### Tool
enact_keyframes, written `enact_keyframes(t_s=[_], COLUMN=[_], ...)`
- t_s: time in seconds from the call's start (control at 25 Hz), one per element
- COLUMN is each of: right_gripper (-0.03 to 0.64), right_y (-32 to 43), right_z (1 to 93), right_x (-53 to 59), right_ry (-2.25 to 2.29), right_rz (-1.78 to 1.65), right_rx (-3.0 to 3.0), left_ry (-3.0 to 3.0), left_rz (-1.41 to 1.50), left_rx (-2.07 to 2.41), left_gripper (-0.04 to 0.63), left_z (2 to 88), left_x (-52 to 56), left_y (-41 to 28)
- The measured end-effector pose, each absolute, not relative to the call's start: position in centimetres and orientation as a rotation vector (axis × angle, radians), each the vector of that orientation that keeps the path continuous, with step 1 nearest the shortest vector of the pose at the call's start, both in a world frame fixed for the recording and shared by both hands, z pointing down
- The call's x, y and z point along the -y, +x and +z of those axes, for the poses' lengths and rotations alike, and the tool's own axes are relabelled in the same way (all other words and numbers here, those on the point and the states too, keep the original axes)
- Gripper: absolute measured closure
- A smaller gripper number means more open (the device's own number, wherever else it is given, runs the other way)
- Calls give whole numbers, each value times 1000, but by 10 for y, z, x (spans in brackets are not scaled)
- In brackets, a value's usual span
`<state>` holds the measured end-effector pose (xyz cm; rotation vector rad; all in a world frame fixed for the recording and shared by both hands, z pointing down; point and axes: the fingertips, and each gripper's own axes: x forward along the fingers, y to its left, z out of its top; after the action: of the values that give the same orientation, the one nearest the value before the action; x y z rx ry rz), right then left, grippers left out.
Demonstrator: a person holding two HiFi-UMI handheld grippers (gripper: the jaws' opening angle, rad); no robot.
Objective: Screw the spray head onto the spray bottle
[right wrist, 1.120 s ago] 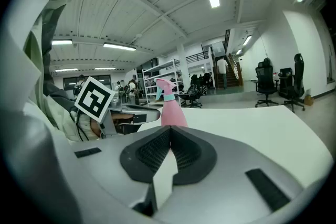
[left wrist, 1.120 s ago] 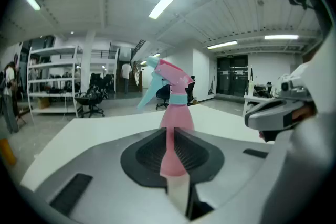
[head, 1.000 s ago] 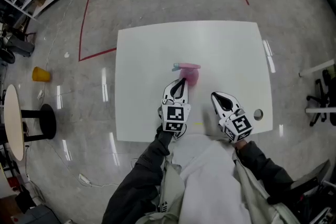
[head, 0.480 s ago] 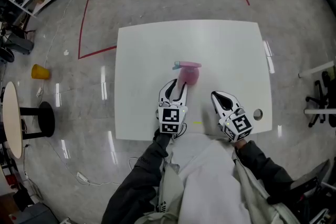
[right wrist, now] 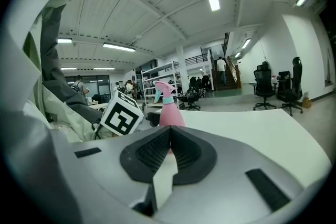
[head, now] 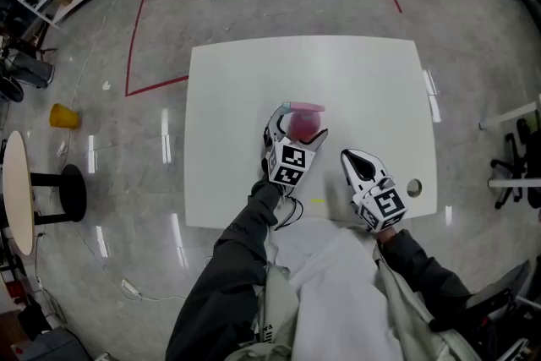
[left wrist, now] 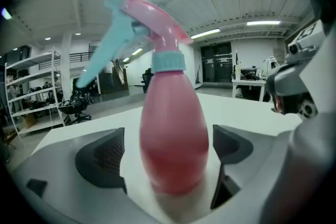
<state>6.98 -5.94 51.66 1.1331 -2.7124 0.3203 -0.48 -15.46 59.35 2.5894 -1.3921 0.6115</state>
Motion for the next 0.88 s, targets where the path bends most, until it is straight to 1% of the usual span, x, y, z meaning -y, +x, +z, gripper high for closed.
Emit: enact_keyframes(t_s=[0.24, 0.28, 0.32, 0.44, 0.48, 0.56, 0.6, 0.72, 0.88], right_gripper=[621, 621, 621, 617, 583, 440, 418, 416, 416], right_y=[80, 82, 84, 82, 81, 73, 67, 39, 7], right_z=[500, 498, 494, 475, 468, 452, 444, 423, 408], right_x=[63, 64, 65, 66, 67, 65, 62, 44, 29], right_ry=[1233, 1244, 1253, 1242, 1216, 1099, 1005, 670, 390], right_rz=[316, 327, 336, 337, 342, 373, 386, 361, 241], right_rx=[2771, 2788, 2805, 2875, 2908, 2986, 3018, 3055, 3015], left_ry=[2528, 2517, 2517, 2573, 2600, 2646, 2662, 2699, 2736], left_rz=[743, 762, 777, 773, 752, 693, 667, 674, 807], left_rx=[1348, 1356, 1356, 1279, 1240, 1154, 1109, 962, 821], left_gripper=[83, 95, 144, 144, 144, 144, 144, 146, 146], left_z=[619, 620, 621, 614, 608, 589, 579, 556, 545], left_x=[163, 165, 164, 147, 139, 120, 111, 79, 47], left_y=[7, 7, 7, 12, 16, 22, 25, 30, 31])
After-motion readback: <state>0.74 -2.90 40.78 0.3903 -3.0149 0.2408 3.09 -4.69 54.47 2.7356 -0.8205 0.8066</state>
